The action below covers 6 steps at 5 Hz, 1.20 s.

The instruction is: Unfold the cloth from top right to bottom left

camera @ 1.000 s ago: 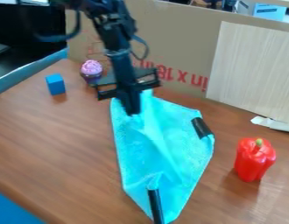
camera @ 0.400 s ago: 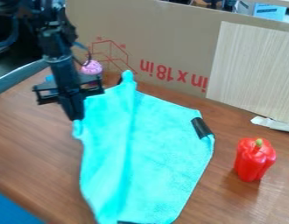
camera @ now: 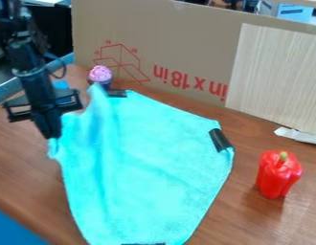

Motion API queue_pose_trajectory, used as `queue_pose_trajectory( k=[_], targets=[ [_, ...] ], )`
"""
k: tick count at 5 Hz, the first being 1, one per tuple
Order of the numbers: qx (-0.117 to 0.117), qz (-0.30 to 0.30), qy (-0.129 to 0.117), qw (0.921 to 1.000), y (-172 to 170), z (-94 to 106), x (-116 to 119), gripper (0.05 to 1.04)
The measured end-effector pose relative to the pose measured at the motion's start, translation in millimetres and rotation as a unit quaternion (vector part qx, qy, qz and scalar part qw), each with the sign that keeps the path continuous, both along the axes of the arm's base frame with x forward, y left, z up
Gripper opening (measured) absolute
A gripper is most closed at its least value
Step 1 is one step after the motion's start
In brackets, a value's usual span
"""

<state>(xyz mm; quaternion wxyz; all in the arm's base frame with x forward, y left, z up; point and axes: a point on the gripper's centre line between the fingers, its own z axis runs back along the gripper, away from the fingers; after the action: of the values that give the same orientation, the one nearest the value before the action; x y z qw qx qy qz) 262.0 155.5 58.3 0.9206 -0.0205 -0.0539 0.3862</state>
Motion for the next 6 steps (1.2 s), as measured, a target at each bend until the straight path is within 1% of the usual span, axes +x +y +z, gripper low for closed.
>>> queue_pose_trajectory(
  k=[1,2,3,4,5,6],
  targets=[
    [-0.015,0.006,0.01,0.9998,13,-0.3,-15,0.065],
    [-0.016,0.004,0.011,0.9998,25,2.6,-22,0.065],
    [-0.008,-0.007,0.016,0.9998,33,6.0,-27,0.065],
    [-0.019,-0.01,0.024,0.9995,39,9.2,-34,0.065],
    [-0.029,-0.003,0.031,0.9991,49,10.7,-39,0.088],
    [-0.017,0.007,0.041,0.999,54,9.0,-43,0.249]
  ],
)
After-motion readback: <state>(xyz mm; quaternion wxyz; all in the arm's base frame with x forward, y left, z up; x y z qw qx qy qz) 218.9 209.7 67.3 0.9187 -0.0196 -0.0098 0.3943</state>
